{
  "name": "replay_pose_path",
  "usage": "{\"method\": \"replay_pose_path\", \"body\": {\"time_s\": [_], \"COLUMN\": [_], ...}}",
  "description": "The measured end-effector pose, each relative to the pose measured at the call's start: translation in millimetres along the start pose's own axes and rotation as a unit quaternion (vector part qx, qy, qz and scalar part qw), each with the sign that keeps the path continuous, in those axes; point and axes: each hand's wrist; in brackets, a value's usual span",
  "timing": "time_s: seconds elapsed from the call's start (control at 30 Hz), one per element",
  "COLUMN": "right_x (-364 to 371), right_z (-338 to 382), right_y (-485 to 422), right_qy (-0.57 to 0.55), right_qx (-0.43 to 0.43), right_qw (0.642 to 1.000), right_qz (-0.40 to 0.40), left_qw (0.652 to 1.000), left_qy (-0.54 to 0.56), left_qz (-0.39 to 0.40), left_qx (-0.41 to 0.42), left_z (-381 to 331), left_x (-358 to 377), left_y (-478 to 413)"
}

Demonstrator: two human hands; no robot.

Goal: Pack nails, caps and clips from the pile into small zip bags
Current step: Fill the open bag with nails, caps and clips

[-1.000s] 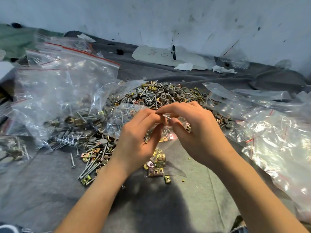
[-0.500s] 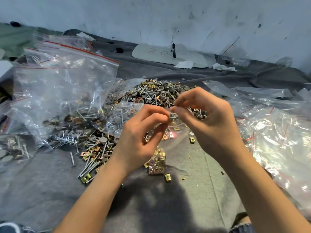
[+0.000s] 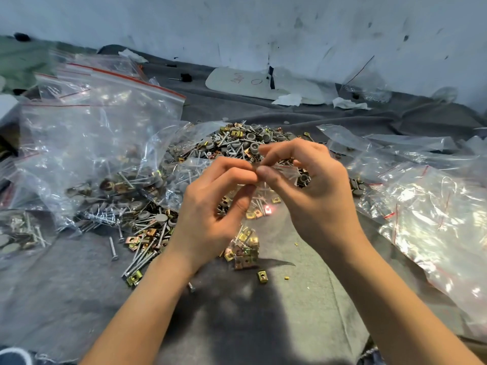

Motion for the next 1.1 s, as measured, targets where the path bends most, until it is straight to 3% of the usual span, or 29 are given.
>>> {"method": "replay_pose_path", "body": {"time_s": [0.37, 0.43, 0.5, 0.63, 0.87, 1.1], "right_x": [-9.9, -7.8, -1.4, 25.2, 52.2, 60.6], "right_z": [-22.9, -34.9, -47.9, -68.1, -75.4, -74.7], "right_y": [-10.9, -13.5, -13.8, -4.9, -2.6, 0.4], "right_qy": [-0.031, 0.003, 0.060, 0.117, 0.160, 0.191], "right_qx": [0.090, 0.121, 0.153, 0.192, 0.094, 0.076], "right_qw": [0.988, 0.990, 0.986, 0.956, 0.962, 0.961], "right_qz": [-0.125, -0.077, 0.029, 0.187, 0.200, 0.185], "left_qw": [0.999, 0.999, 0.999, 0.998, 0.999, 0.999], "left_qy": [0.022, 0.019, 0.019, 0.018, 0.003, -0.015], "left_qz": [-0.033, -0.036, -0.039, -0.044, -0.046, -0.049], "left_qx": [-0.015, -0.017, -0.021, -0.027, -0.020, -0.016], "left_z": [-1.1, -1.1, -1.1, 0.0, 3.2, 4.2], "left_x": [-6.3, -7.5, -9.0, -10.7, -12.6, -13.0], "left_y": [-1.5, -1.4, -1.5, -2.0, -1.4, -1.3]}}
Point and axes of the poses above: each hand's wrist, its own y-axis away from the middle knuckle, its own x-axis out of the palm, z = x × y, and after that the axes turned 10 degrees about y, right-handed
